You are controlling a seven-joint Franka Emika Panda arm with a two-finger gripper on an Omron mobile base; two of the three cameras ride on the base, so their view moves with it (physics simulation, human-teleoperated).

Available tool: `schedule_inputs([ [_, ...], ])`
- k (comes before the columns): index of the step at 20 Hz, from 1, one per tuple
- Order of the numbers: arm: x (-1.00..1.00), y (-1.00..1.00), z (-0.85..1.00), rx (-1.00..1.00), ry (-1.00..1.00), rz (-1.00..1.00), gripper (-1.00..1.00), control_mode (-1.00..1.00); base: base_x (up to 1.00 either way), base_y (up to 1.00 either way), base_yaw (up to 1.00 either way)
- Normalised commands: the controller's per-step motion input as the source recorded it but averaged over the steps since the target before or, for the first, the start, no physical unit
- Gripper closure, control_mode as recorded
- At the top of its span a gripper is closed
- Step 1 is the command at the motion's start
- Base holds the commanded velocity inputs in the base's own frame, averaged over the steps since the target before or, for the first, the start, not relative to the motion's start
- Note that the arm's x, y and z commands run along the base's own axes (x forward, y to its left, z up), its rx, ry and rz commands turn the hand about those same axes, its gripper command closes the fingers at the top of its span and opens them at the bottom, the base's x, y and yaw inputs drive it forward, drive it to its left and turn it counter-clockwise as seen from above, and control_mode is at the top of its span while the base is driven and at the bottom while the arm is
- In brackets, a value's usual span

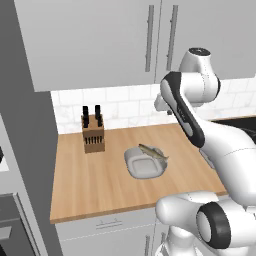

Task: Take the meat container that has the fish and place it on the second highest rack of the freezer. Then take the vegetable container that has the onion and lemon wedge and place it on the highest rack of the freezer.

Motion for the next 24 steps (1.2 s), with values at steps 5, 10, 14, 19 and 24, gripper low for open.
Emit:
schedule_inputs([
  [5,-0.06,0.00,-0.18,0.00,0.00,0.01,-1.00,-1.00,0.00,0.00,0.00],
  [10,-0.01,0.00,-0.59,0.00,0.08,0.04,-1.00,-1.00,0.00,0.00,0.00],
  [14,0.00,0.00,-0.73,0.00,0.06,0.06,-1.00,-1.00,0.00,0.00,0.00],
  [19,0.00,0.00,-0.39,0.00,0.05,0.05,-1.00,-1.00,0.00,0.00,0.00],
  [24,0.00,0.00,-0.26,0.00,0.06,0.04,-1.00,-1.00,0.00,0.00,0.00],
])
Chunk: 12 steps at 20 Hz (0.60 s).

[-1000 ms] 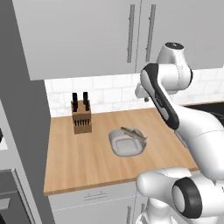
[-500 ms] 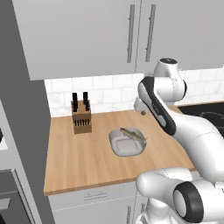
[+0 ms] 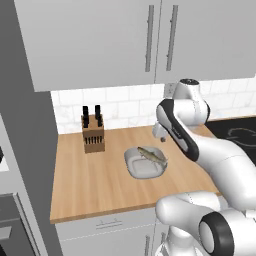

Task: Take the meat container that has the fish and place it on the second highest rack of the freezer. Then take the vegetable container that has the onion and lemon wedge and place it on the highest rack of the freezer.

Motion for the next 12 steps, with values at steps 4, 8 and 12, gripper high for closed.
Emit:
schedule_inputs([
  [4,0.02,-0.01,-0.39,0.00,0.11,0.12,-1.00,-1.00,0.00,0.00,0.00],
  [8,0.09,0.00,-0.45,0.00,0.14,0.27,-1.00,-1.00,0.00,0.00,0.00],
  [12,-0.03,0.00,-0.38,0.00,0.10,0.30,-1.00,-1.00,0.00,0.00,0.00],
])
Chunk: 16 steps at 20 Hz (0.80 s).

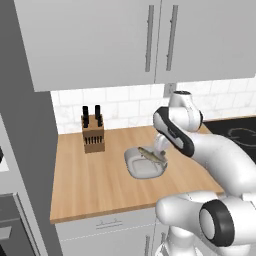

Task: Take the meat container that has the fish and place it on the second highest rack of the freezer. Then take the vegetable container that has the onion and lemon wedge and place it on the highest rack of the freezer.

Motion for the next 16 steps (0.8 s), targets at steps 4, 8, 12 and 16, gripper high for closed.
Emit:
schedule_inputs([
  [4,-0.05,0.34,-0.46,-0.04,0.00,0.26,-1.00,-1.00,0.00,0.00,0.00],
  [8,-0.07,0.47,-0.44,-0.06,0.00,0.23,-1.00,-1.00,0.00,0.00,0.00],
  [12,-0.02,0.28,-0.35,0.00,0.00,0.17,-1.00,-1.00,0.00,0.00,0.00],
  [16,0.09,0.16,-0.25,0.00,0.00,0.09,-1.00,-1.00,0.00,0.00,0.00],
])
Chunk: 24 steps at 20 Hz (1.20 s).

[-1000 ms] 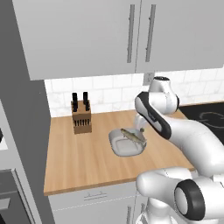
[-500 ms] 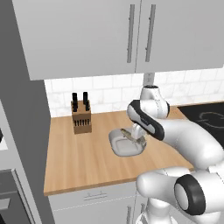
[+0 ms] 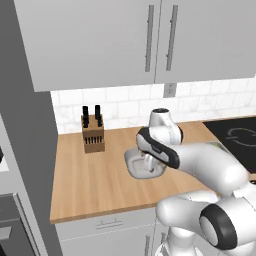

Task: Take the meat container that has the fish and place it on the second highest rack of the freezer. Then take the vegetable container that has the onion and lemon wedge and place it on the highest rack of the freezer.

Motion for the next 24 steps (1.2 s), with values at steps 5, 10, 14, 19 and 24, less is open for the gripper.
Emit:
schedule_inputs([
  [5,0.17,0.02,-0.21,0.00,0.00,0.05,-1.00,-1.00,0.00,0.00,0.00],
  [10,0.15,0.01,-0.28,0.00,0.00,0.05,-1.00,-1.00,0.00,0.00,0.00],
  [14,0.00,0.00,-0.33,0.00,0.00,0.04,-1.00,-1.00,0.00,0.00,0.00],
  [19,0.00,0.00,-0.23,0.00,0.00,0.04,-1.00,-1.00,0.00,0.00,0.00],
  [24,0.09,0.00,-0.05,0.00,0.00,0.02,-1.00,-1.00,0.00,0.00,0.00],
])
